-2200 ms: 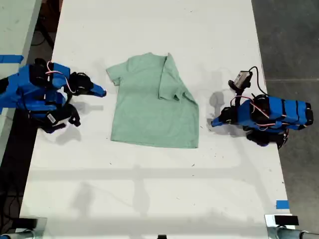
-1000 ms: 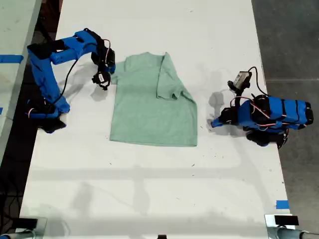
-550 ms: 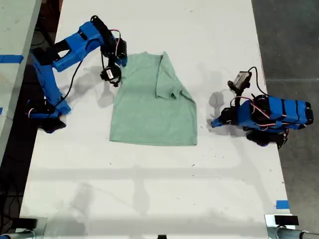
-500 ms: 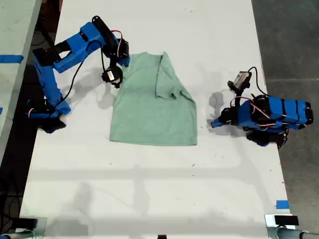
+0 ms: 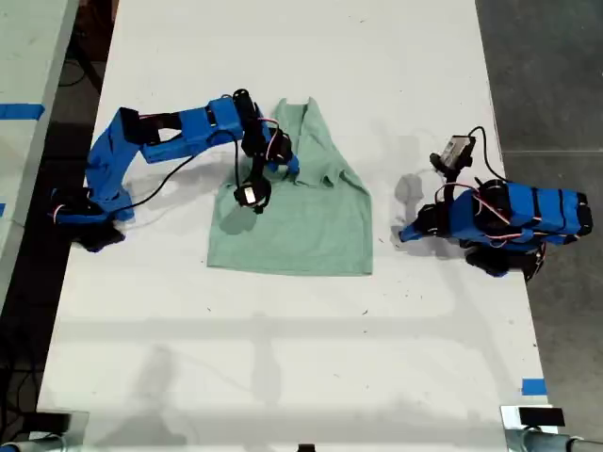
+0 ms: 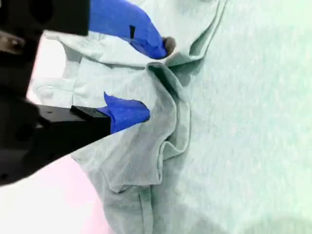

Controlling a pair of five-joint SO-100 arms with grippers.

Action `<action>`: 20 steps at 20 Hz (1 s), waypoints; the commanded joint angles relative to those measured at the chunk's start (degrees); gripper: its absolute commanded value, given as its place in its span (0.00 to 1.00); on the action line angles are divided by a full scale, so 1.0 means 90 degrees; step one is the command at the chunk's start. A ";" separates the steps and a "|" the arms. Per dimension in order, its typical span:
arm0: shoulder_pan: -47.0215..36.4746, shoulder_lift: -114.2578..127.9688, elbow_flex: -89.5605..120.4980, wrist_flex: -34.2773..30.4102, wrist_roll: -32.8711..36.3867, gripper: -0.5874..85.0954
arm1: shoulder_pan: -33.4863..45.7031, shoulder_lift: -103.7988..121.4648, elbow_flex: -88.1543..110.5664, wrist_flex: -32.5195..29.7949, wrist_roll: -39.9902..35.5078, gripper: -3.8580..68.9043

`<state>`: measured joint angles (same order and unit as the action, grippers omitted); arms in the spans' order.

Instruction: Fold t shirt

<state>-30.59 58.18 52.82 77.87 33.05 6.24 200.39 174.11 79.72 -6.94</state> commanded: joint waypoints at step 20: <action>0.2705 1.6455 1.4805 -0.2959 -0.3506 0.01 | 0.0166 0.0068 0.0254 -0.0098 -0.0693 0.07</action>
<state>-7.47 203.47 182.29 54.14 0.26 7.03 200.39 174.20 79.72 -9.49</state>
